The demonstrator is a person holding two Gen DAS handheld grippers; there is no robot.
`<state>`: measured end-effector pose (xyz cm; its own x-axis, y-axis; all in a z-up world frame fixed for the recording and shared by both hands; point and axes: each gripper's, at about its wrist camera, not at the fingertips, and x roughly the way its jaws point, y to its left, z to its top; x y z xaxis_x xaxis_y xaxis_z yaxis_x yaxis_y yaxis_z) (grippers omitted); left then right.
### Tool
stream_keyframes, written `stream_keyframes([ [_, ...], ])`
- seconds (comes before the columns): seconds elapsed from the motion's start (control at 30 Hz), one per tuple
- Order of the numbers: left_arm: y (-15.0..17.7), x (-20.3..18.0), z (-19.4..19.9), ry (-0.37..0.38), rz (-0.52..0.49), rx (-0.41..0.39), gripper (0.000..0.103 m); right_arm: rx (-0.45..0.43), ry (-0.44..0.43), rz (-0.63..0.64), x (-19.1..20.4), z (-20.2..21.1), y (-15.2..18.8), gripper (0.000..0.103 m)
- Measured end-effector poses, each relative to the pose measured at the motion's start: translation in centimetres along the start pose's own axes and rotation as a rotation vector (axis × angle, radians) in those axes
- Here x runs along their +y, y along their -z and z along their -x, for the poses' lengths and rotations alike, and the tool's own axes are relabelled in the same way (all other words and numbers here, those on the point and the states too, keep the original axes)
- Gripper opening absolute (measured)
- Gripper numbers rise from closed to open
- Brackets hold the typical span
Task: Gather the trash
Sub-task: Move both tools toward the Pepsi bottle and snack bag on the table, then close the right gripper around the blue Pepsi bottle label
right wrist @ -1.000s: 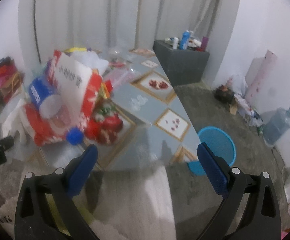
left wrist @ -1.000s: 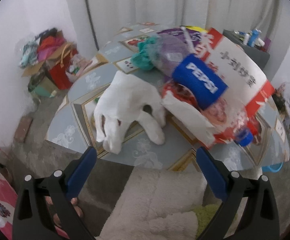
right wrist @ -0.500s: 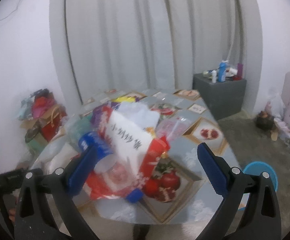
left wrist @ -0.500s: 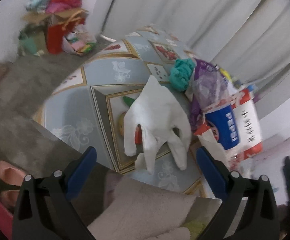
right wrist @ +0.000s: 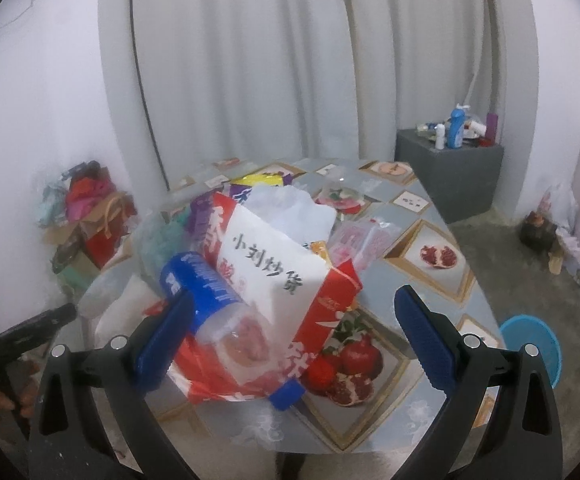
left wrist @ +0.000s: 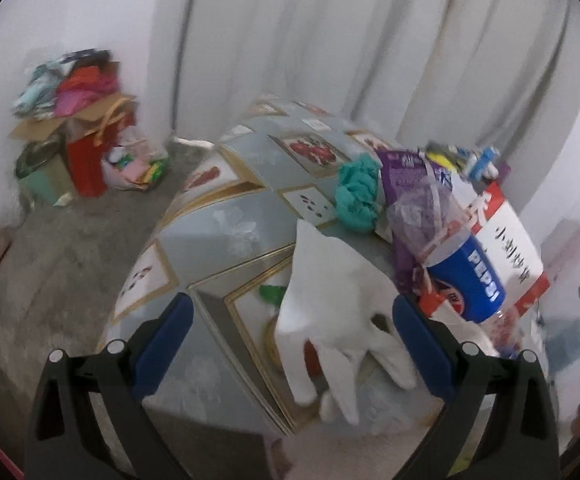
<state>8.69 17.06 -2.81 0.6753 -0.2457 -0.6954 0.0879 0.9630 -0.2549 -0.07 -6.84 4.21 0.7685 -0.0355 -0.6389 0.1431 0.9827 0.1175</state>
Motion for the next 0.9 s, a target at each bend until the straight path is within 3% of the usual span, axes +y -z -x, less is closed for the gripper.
stream_keyframes([
  [0.13, -1.2, 0.6, -2.5, 0.041, -0.033, 0.077, 0.098, 0.004, -0.051, 0.048, 1.4, 0.2, 0.0, 0.089],
  [0.37, -1.8, -0.5, -3.8, 0.073, -0.16, 0.067, 0.098, 0.082, -0.17, 0.132, 3.4, -2.0, 0.2, 0.074],
  [0.53, -2.4, -1.9, -4.2, 0.048, -0.263, 0.081, 0.098, 0.155, -0.245, 0.15, 4.4, -3.9, 0.4, 0.061],
  [0.67, -2.2, -2.2, -4.9, 0.057, -0.301, 0.091, 0.098, 0.185, -0.281, 0.197, 5.3, -4.9, 0.3, 0.059],
  [0.7, -2.2, -2.2, -5.2, 0.062, -0.306, 0.1, 0.097, 0.187, -0.281, 0.219, 5.5, -5.2, 0.2, 0.058],
  [0.77, -2.2, -2.3, -5.6, 0.058, -0.327, 0.111, 0.085, 0.188, -0.28, 0.245, 5.9, -5.6, 0.1, 0.058],
  [0.9, -2.4, -2.5, -6.0, 0.005, -0.369, 0.112, 0.079, 0.19, -0.284, 0.246, 5.9, -5.9, -0.4, 0.058],
])
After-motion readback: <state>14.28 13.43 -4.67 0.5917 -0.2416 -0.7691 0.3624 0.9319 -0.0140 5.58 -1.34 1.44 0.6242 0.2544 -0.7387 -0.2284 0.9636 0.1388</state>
